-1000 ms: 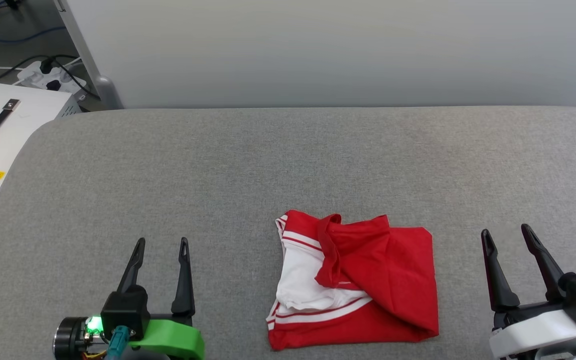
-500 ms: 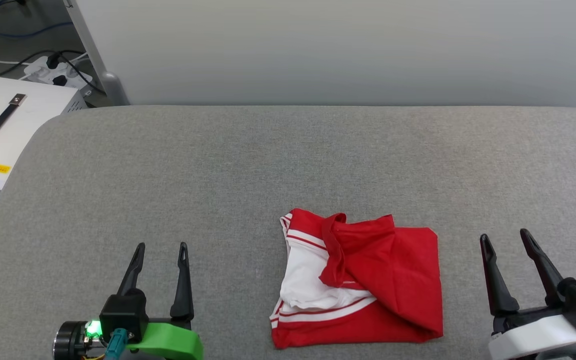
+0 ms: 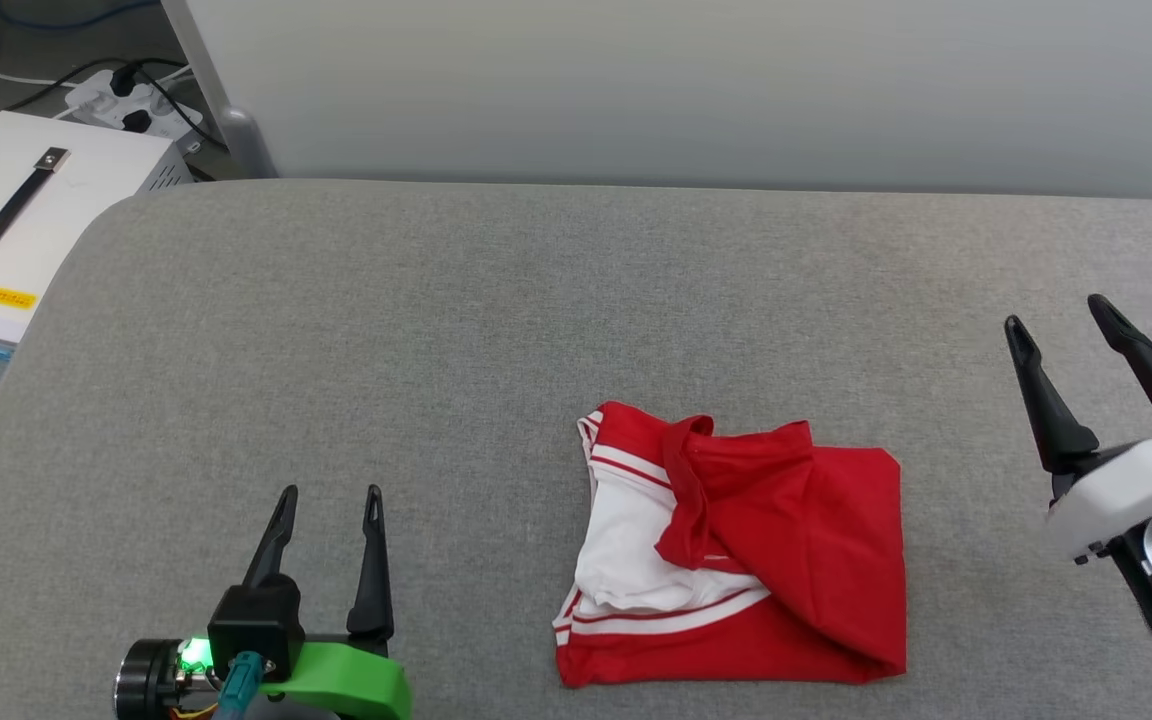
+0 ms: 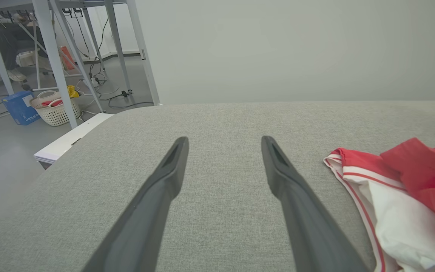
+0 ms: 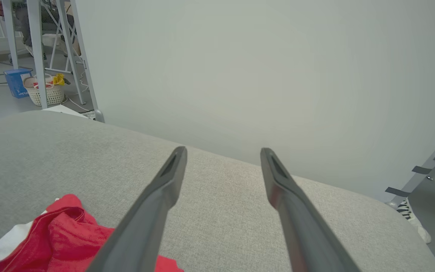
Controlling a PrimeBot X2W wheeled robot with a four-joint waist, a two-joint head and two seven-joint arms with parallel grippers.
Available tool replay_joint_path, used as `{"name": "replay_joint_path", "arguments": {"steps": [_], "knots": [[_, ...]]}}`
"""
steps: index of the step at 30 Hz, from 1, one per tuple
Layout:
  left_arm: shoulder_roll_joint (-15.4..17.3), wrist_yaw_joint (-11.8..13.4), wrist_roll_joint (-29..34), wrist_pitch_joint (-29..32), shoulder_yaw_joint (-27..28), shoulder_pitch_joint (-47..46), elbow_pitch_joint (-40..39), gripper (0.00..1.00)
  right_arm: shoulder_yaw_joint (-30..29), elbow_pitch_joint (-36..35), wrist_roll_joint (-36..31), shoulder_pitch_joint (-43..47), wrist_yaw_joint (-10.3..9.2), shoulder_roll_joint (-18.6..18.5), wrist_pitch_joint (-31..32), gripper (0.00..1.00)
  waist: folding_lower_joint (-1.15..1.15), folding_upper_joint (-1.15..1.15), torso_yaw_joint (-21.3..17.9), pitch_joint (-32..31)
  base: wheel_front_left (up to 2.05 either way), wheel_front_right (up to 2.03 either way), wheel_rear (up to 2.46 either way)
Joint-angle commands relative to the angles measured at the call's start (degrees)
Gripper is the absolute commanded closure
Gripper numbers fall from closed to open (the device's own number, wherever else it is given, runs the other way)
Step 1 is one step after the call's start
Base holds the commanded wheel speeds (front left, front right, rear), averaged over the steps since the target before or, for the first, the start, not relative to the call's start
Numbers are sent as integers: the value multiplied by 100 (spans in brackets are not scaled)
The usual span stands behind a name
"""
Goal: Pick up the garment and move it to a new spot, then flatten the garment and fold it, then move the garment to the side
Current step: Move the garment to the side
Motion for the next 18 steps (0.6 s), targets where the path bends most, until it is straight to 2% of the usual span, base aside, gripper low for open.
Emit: {"name": "replay_joint_path", "arguments": {"steps": [1,7,12,14,18], "knots": [[-19,2,2,-34,8,-122,19,0,133,70,251,-200,-4,-147,396,0,0,0,28,37,0,0,0],[-32,19,-17,-34,-25,-194,39,0,733,384,1473,-643,-4,-824,2322,0,0,0,99,179,0,0,0],[-42,29,-52,-34,-45,-280,48,0,1122,611,2417,-691,-4,-1033,3675,0,0,0,154,338,0,0,0],[-46,30,-59,-34,-66,-324,51,0,1189,692,2716,-690,-4,-1041,4020,0,0,0,181,420,0,0,0],[-53,26,-75,-34,-107,-432,58,0,1325,827,3001,-672,-4,-982,4285,0,0,0,256,598,0,0,0]]}}
